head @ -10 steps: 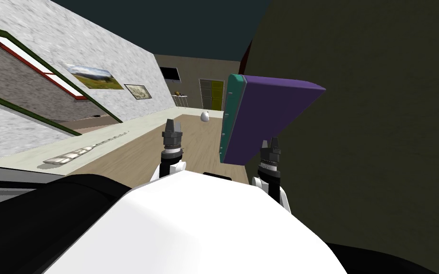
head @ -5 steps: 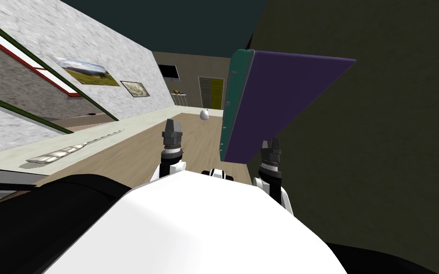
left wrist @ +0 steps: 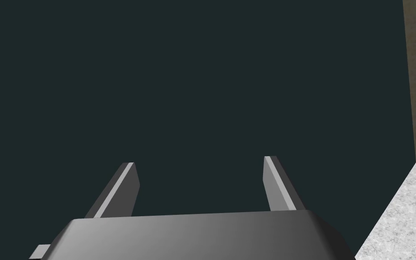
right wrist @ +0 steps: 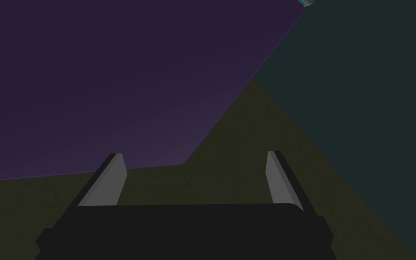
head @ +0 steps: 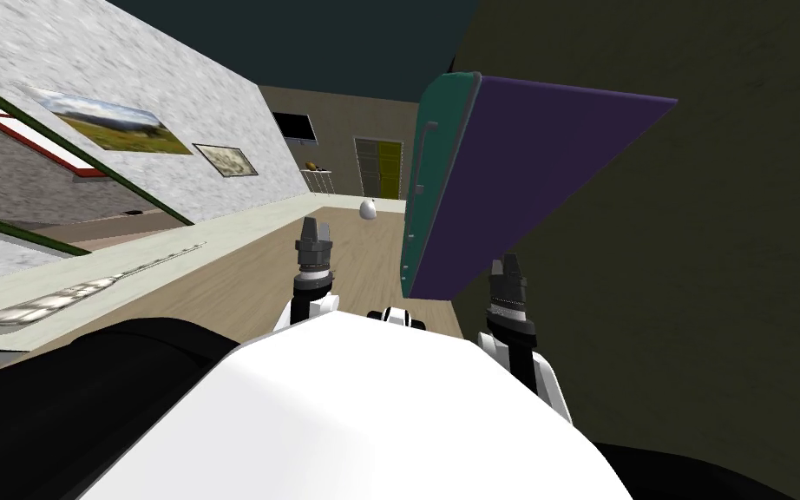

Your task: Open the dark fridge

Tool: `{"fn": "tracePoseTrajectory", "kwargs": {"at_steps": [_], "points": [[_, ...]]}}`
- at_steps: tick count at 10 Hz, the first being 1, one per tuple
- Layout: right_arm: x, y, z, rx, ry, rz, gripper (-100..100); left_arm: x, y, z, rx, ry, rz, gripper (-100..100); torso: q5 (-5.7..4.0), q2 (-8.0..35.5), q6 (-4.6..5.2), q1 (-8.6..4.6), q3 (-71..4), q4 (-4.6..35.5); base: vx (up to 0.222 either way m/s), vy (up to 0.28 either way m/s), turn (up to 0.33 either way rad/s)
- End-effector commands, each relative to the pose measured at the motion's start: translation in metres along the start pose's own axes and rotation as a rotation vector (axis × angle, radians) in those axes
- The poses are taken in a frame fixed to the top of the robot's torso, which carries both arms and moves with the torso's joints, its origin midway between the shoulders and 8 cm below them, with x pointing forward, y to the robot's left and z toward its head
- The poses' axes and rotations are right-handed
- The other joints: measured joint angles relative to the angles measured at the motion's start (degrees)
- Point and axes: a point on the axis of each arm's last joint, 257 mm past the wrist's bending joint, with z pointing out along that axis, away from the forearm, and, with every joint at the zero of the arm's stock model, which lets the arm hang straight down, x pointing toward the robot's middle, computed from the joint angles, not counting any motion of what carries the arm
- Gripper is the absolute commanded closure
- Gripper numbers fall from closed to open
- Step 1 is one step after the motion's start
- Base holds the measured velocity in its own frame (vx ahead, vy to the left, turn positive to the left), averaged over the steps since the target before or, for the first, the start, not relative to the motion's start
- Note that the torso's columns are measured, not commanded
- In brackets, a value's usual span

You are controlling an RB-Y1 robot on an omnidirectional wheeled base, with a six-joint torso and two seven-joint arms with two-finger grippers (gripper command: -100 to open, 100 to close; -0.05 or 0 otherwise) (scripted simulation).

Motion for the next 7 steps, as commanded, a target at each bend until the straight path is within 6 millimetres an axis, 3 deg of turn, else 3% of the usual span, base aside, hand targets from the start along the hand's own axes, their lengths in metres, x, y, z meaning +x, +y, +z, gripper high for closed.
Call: {"fn": "tracePoseTrajectory", "kwargs": {"at_steps": [1, 4, 7], "points": [[-0.022, -0.002, -0.006, 0.012, 0.013, -0.124, -100, 0.000, 0.000, 0.000, 0.000, 0.000, 0.000, 0, -0.03, -0.01, 0.00, -0.07, 0.00, 0.00, 0.169, 0.118, -0.124], [-0.045, 0.000, -0.012, 0.027, 0.030, -0.274, -100, 0.000, 0.000, 0.000, 0.000, 0.000, 0.000, 0, -0.02, -0.05, 0.01, -0.02, -0.04, -0.02, 0.176, 0.114, -0.131], [-0.065, 0.001, -0.017, 0.040, 0.040, -0.394, -100, 0.000, 0.000, 0.000, 0.000, 0.000, 0.000, 0, -0.04, 0.21, 0.02, -0.10, 0.14, 0.07, 0.096, 0.106, -0.088]]}}
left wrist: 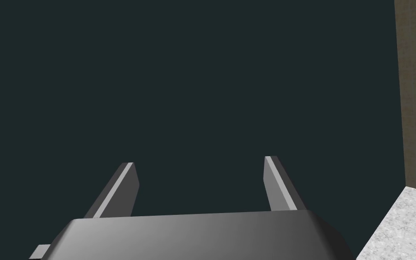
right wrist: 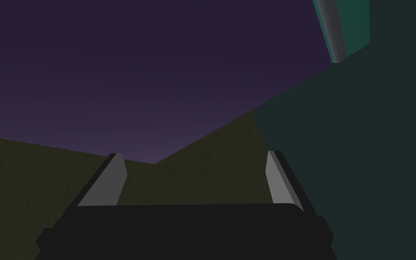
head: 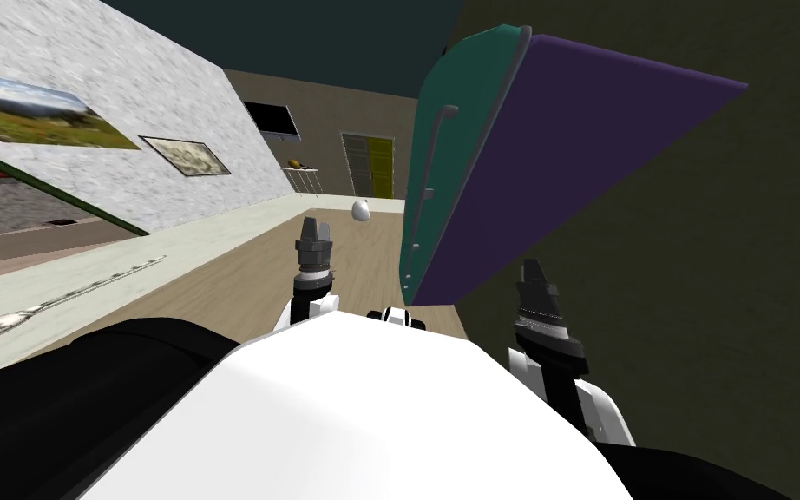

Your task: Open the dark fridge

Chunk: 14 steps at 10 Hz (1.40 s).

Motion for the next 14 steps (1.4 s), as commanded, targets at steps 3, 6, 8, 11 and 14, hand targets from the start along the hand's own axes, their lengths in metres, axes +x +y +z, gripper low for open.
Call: {"fn": "tracePoseTrajectory", "kwargs": {"at_steps": [3, 6, 8, 11, 14], "points": [[-0.027, -0.006, -0.010, 0.022, 0.030, -0.199, -100, 0.000, 0.000, 0.000, 0.000, 0.000, 0.000, 0, 0.02, -0.30, -0.01, 0.07, -0.19, -0.09, 0.107, 0.121, -0.095], [-0.046, -0.011, -0.016, 0.041, 0.051, -0.328, -100, 0.000, 0.000, 0.000, 0.000, 0.000, 0.000, 0, -0.01, -0.18, -0.01, -0.02, -0.12, -0.06, 0.113, 0.112, -0.113], [-0.058, -0.014, -0.019, 0.052, 0.062, -0.401, -100, 0.000, 0.000, 0.000, 0.000, 0.000, 0.000, 0, 0.02, -0.25, -0.05, 0.05, -0.17, -0.09, 0.102, 0.110, -0.065], [-0.076, -0.019, -0.025, 0.072, 0.092, -0.532, -100, 0.000, 0.000, 0.000, 0.000, 0.000, 0.000, 0, 0.04, -0.23, -0.06, 0.10, -0.16, -0.08, 0.112, 0.138, -0.106], [-0.092, -0.024, -0.029, 0.090, 0.128, -0.655, -100, 0.000, 0.000, 0.000, 0.000, 0.000, 0.000, 0, 0.03, -0.20, -0.04, 0.05, -0.14, -0.07, 0.103, 0.145, -0.114]]}}
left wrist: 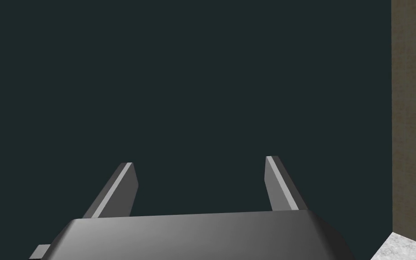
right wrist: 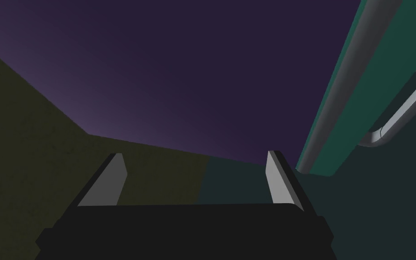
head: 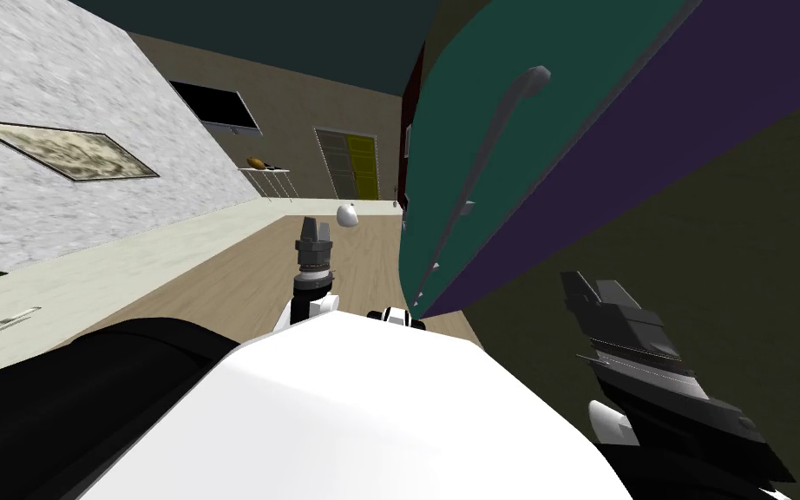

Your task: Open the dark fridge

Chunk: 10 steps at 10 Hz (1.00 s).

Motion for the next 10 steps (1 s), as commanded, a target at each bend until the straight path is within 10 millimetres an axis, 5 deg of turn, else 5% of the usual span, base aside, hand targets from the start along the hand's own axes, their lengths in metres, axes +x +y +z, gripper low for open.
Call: {"fn": "tracePoseTrajectory", "kwargs": {"at_steps": [1, 6, 10], "points": [[-0.011, -0.009, -0.003, 0.010, 0.018, -0.085, -100, 0.000, 0.000, 0.000, 0.000, 0.000, 0.000, 0, 0.00, 0.01, 0.03, 0.03, 0.02, 0.01, 0.077, 0.102, -0.056], [-0.033, -0.028, -0.010, 0.027, 0.070, -0.286, -100, 0.000, 0.000, 0.000, 0.000, 0.000, 0.000, 0, 0.00, -0.03, 0.01, 0.02, -0.01, 0.00, 0.023, 0.080, -0.144], [-0.033, -0.028, -0.010, 0.027, 0.070, -0.286, -100, 0.000, 0.000, 0.000, 0.000, 0.000, 0.000, 0, -0.08, 0.03, -0.01, -0.23, 0.03, 0.02, -0.005, 0.040, -0.027]]}}
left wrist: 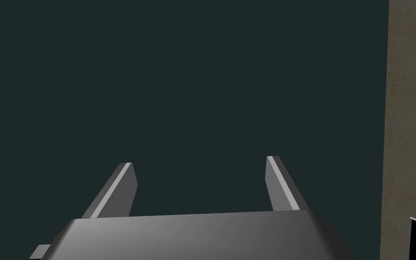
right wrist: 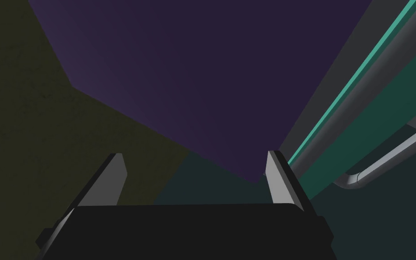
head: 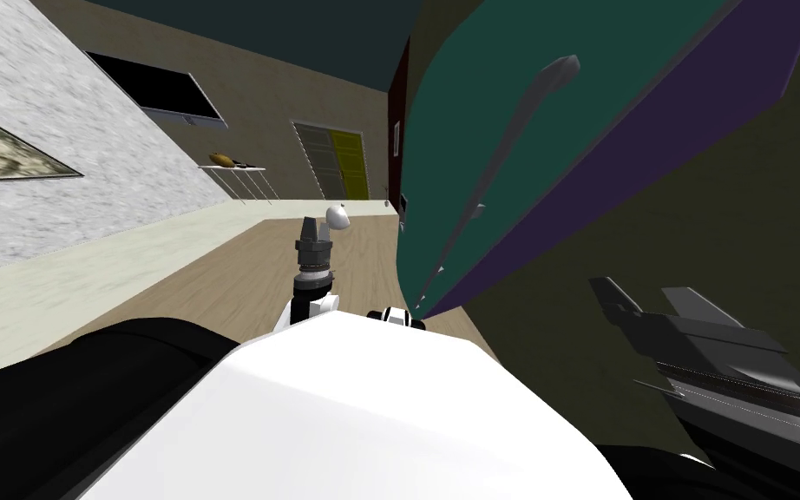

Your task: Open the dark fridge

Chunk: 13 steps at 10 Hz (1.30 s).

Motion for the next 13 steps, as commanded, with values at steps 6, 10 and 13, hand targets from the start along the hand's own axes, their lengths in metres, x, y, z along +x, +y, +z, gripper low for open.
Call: {"fn": "tracePoseTrajectory", "kwargs": {"at_steps": [6, 10, 13], "points": [[0.007, -0.011, 0.002, 0.012, 0.023, -0.018, -100, 0.000, 0.000, 0.000, 0.000, 0.000, 0.000, 0, 0.10, -0.01, 0.03, 0.34, -0.01, 0.00, -0.011, 0.002, 0.028], [0.022, -0.035, 0.007, 0.037, 0.072, -0.063, -100, 0.000, 0.000, 0.000, 0.000, 0.000, 0.000, 0, 0.08, -0.07, 0.04, 0.25, -0.04, -0.02, -0.063, 0.051, 0.124], [0.033, -0.057, 0.013, 0.057, 0.117, -0.115, -100, 0.000, 0.000, 0.000, 0.000, 0.000, 0.000, 0, 0.08, 0.01, 0.03, 0.28, 0.00, 0.00, -0.089, 0.062, 0.151]]}}
